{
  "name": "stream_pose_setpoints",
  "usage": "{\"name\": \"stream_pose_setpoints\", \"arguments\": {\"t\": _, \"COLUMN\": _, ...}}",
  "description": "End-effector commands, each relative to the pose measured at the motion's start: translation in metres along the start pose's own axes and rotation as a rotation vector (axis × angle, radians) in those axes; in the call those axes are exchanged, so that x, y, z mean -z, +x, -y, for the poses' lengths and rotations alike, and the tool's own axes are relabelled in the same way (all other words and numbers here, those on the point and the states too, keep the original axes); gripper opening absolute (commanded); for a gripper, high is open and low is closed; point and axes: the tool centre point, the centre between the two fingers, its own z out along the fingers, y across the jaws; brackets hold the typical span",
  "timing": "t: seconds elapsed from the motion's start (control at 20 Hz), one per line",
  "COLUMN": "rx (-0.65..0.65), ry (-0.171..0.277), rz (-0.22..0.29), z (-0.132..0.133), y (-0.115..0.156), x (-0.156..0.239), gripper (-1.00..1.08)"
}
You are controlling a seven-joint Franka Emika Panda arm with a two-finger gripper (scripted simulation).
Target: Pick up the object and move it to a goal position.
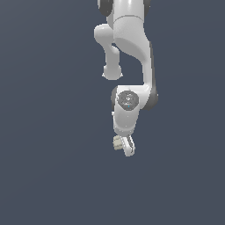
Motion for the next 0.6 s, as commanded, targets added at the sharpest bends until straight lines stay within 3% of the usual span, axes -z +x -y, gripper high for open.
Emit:
{"name": "stream_pose_setpoints", "arguments": {"t": 0.0, "rx": 0.0, "ry": 0.001, "rz": 0.0, "z": -0.001, "y": -0.001, "x": 0.001, "gripper": -1.0}}
{"name": "stream_pose_setpoints", "arguments": {"t": 0.55, "rx": 0.0, "ry": 0.0, "rz": 0.0, "z": -0.019, "y": -0.035, "x": 0.032, "gripper": -1.0}}
